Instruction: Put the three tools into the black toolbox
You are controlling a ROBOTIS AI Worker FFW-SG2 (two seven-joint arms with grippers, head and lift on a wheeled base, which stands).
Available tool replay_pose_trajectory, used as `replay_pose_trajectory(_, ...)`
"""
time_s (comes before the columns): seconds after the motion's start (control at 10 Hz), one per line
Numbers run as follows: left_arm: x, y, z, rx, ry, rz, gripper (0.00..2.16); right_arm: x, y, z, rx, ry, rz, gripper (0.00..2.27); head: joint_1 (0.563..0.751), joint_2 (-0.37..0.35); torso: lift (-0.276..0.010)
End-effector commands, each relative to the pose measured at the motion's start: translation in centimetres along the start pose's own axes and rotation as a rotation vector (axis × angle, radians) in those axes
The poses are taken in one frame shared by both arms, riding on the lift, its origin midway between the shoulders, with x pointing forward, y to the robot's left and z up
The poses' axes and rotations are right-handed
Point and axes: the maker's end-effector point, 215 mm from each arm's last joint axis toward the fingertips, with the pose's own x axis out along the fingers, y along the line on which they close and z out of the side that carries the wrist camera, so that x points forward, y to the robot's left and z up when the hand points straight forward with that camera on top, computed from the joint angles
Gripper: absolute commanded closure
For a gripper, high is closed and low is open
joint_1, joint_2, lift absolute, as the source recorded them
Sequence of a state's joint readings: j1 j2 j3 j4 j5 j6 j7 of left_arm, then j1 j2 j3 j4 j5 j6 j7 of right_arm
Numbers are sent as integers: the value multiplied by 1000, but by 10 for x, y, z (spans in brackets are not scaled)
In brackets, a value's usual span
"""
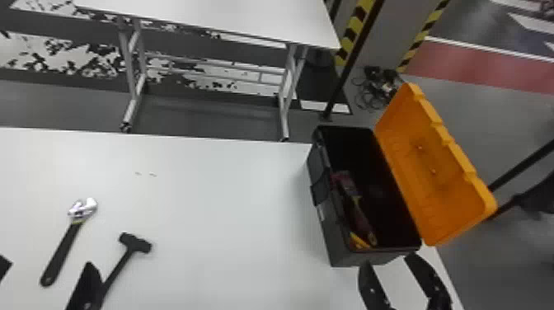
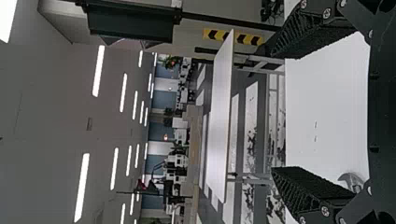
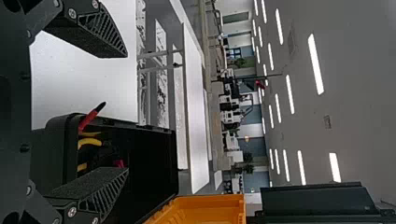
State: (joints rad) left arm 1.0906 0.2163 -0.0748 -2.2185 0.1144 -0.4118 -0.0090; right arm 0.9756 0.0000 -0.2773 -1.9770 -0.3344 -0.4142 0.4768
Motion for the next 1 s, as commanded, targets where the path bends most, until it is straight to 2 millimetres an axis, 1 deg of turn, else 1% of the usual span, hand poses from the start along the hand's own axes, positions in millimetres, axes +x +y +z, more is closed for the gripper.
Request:
replay_pose_trajectory(0.0,0,1,-1,-3,5,2,157,-1,0,0,0,-1,0,144,695,-261,-51)
replay_pose_trajectory(0.3,1,-1,-8,-8,26,-8,157,-2,0,0,-2,-2,-2,147,695,-261,-51)
replay_pose_trajectory(0.7,2,-2,-6,-10,25,-13,157,-3,1,0,-1,-1,3,147,695,-268,-51)
replay_pose_trajectory(0.8,2,0,-7,-10,27,-5,161,-4,1,-1,0,2,4,147,695,-268,-51)
replay_pose_trajectory(0.9,1,6,-10,-2,37,11,157,-4,2,-2,0,3,7,147,695,-264,-51)
